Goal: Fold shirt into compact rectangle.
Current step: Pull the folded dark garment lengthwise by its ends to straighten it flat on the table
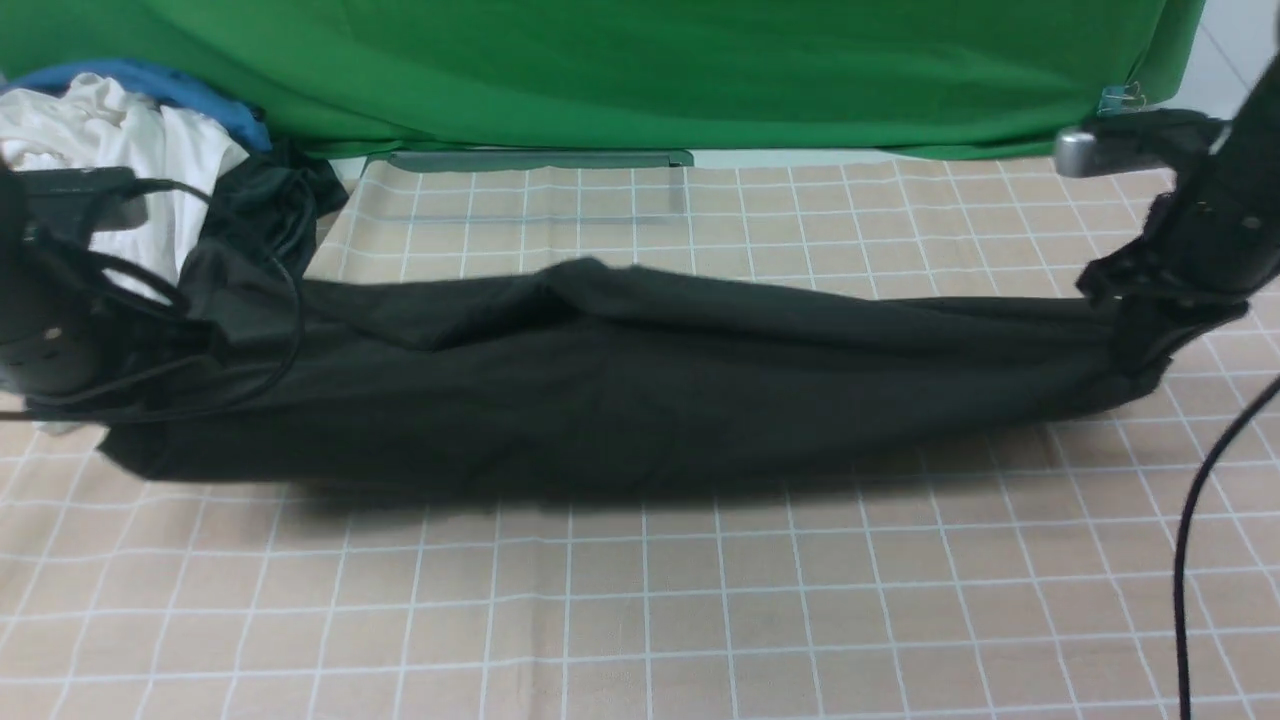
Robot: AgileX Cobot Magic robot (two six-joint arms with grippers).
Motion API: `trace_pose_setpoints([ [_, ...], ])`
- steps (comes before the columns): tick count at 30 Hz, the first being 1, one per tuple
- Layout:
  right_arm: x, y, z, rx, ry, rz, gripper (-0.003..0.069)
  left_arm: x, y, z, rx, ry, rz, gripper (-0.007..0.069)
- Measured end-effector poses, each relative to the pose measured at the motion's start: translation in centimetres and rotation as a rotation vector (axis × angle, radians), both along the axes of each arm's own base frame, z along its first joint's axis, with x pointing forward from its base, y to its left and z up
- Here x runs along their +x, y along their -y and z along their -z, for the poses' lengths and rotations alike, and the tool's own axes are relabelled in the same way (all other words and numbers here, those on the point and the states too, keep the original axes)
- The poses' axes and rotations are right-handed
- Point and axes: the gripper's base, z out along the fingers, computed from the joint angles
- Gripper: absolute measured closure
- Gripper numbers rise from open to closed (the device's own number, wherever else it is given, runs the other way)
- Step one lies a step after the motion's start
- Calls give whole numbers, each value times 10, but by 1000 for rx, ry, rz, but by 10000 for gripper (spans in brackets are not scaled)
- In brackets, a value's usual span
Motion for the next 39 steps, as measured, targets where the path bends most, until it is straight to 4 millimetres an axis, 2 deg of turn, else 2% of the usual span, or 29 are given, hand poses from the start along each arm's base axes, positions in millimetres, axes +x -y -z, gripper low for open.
trace_pose_setpoints([
  [1, -10, 1, -5, 0, -2, 5, 596, -10, 1, -2, -3, -11, -19, 569],
  [4, -34, 2, -1, -2, -50, 10, 596, -32, 3, -3, -10, -51, -43, 569],
  [5, -52, 2, 4, -9, -91, 9, 596, -47, 4, 0, -12, -99, -51, 569],
  [8, -72, 3, 19, -14, -156, 10, 596, -69, 4, 9, 5, -191, -60, 569],
  [11, -82, 3, 32, -25, -191, 9, 596, -78, 2, 14, 32, -228, -52, 569],
  [18, -79, 4, 36, -28, -140, 16, 571, -79, 0, 15, 58, -227, -60, 558],
  [21, -77, 4, 36, -32, -113, 17, 544, -79, -2, 15, 74, -227, -56, 498],
  [26, -74, 7, 36, -65, -88, 25, 433, -77, -5, 8, 108, -218, -53, 344],
  [28, -71, 10, 31, -95, -71, 57, 368, -70, -6, -2, 109, -182, -65, 279],
  [31, -63, 13, 20, -119, -38, 111, 319, -60, -4, -20, 78, -112, -89, 242],
  [35, -55, 10, 4, -92, -4, 148, 337, -52, 9, -30, -75, -52, -72, 280],
  [39, -55, -6, 2, -60, -1, 81, 478, -44, 41, -28, -228, -24, 43, 460],
])
